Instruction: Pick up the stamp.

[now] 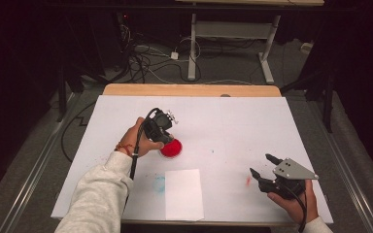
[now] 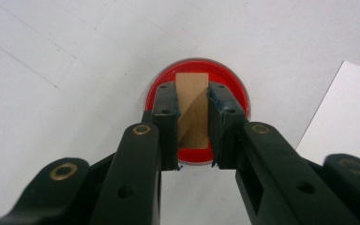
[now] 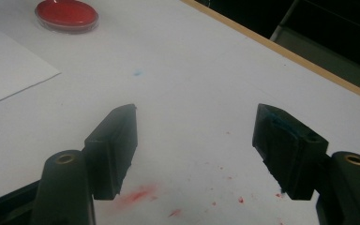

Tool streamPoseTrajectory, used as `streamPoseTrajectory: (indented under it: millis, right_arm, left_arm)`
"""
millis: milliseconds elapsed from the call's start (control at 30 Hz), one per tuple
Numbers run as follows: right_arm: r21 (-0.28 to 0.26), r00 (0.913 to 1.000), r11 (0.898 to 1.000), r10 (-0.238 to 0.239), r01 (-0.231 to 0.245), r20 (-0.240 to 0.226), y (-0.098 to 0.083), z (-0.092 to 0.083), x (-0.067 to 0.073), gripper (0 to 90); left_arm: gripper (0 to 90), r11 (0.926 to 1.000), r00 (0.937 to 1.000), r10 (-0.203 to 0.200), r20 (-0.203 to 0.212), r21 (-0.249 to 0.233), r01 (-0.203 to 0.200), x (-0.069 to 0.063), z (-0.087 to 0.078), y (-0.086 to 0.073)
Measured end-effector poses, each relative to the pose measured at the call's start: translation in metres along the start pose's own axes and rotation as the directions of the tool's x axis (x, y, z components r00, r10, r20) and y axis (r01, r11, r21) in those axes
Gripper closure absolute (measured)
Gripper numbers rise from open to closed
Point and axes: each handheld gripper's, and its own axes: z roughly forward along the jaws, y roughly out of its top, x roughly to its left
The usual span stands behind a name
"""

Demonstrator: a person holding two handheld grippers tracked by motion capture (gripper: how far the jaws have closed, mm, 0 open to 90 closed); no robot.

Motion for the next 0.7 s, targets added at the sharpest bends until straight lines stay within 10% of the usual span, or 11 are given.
streamPoseTrajectory:
  millis: [700]
  right_arm:
    - [0.005,1.0000,1.000,0.008,-0.008,0.004,0.001,0.003,-0.001,31.6]
  left_arm:
    - [73.9,0.9989,0.9999,0.016,-0.002,-0.044,-0.017,0.000,-0.015,-0.005]
